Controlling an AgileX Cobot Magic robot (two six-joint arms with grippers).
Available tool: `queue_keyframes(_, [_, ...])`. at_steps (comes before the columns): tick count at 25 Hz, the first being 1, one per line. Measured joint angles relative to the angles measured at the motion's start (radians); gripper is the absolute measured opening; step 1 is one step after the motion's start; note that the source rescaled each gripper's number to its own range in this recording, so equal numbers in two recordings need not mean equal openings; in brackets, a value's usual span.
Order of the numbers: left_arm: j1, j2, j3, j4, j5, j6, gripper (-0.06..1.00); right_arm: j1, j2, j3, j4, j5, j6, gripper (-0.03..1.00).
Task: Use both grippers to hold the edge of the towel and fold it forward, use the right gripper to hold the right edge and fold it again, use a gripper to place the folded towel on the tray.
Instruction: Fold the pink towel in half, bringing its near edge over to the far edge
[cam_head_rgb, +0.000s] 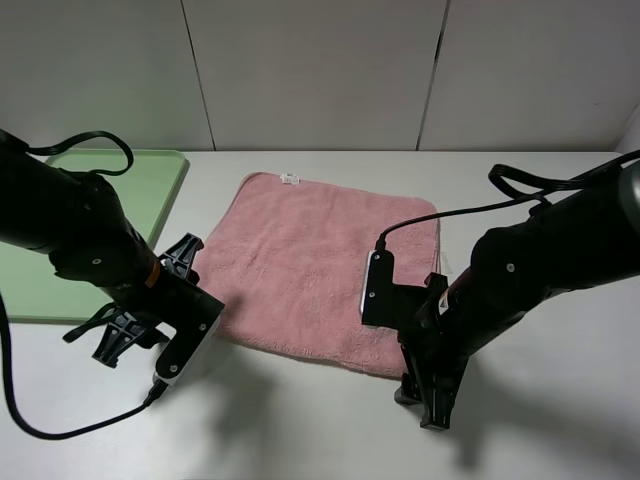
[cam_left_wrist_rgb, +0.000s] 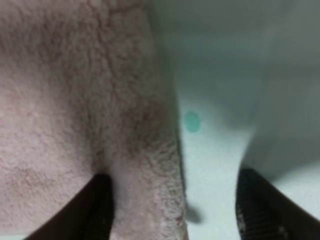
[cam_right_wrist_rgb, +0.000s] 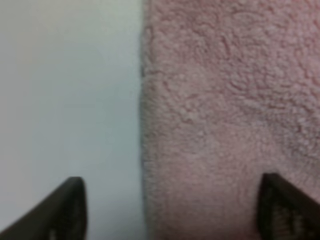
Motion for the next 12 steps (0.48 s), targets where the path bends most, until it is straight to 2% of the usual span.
queue_keyframes(7, [0.0,0.004,0.002,0.0,0.01,0.0,0.39,0.0,0.002,0.0,-0.011,-0.007,0.0,0.46])
queue_keyframes(12, [0.0,0.006,0.003,0.003,0.012,0.0,0.18,0.0,0.002,0.0,-0.02,-0.007,0.0,0.32])
